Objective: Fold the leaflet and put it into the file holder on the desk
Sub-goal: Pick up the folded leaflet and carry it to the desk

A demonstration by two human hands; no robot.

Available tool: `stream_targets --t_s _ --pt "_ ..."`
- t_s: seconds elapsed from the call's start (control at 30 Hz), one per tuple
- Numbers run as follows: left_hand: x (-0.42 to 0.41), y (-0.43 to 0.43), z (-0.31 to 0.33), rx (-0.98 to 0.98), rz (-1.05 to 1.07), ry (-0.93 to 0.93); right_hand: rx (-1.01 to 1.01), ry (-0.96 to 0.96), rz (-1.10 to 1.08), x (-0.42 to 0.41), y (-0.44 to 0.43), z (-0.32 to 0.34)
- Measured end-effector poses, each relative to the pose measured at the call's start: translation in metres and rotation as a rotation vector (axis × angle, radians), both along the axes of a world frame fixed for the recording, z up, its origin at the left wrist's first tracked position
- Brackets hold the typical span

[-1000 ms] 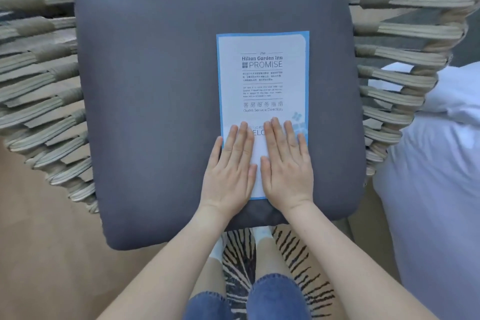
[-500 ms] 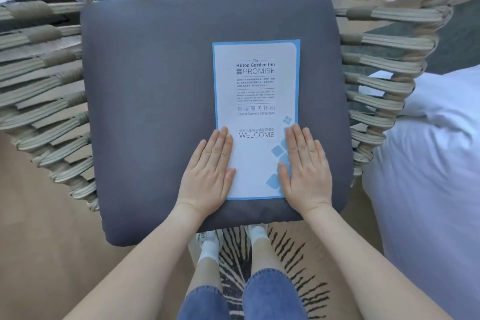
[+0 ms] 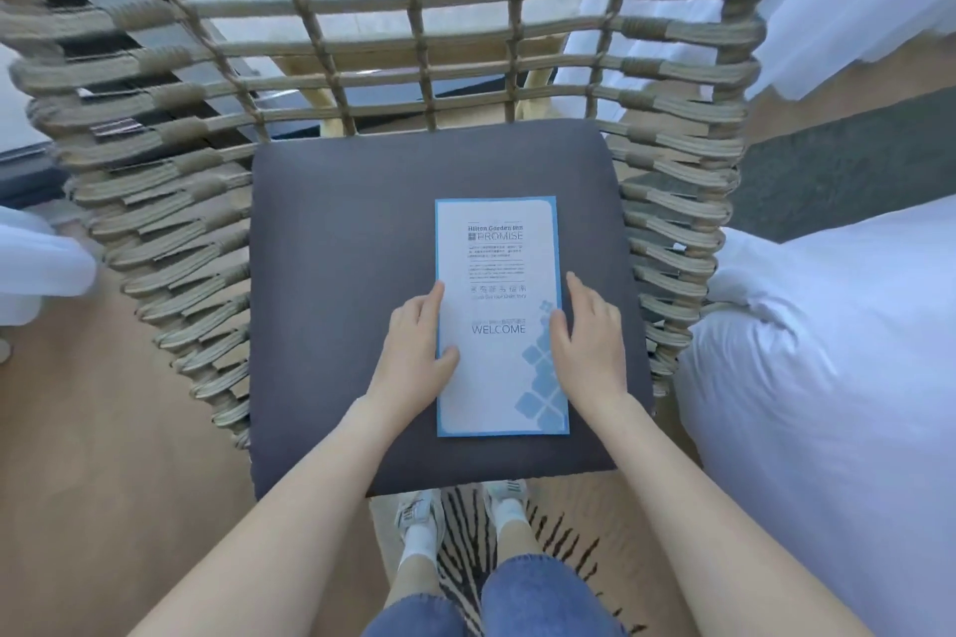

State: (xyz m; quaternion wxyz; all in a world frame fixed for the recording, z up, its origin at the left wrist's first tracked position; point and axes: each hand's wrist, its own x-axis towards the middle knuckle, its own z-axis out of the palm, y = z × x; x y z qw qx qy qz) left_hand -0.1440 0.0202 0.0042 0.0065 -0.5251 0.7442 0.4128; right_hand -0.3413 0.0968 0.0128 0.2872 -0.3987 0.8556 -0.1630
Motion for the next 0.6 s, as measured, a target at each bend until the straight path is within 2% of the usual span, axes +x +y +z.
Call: stream_targets --t_s 0.1,0.27,0.4,0.5,0.6 --pt "-0.015 0.004 -0.01 0.029 0.1 0.019 0.041 0.001 0.017 0.005 -0.005 -0.008" --pt "-0.028 0.012 -0.017 0.105 0.272 0.117 0.004 -0.135 -0.079 0.015 -0.003 -0.018" --pt "-0.019 0.0 -0.011 0.301 0.435 0.274 -0.027 -0.326 -0.223 0.005 -0.005 -0.018" --pt "-0.009 -0.004 -0.001 0.479 0.467 0.446 -0.036 -0.457 -0.287 0.0 -0.003 -0.015" --pt "-0.001 -0.004 0.016 0.557 0.475 0.511 -0.073 -0.524 -0.29 -0.002 0.002 0.001"
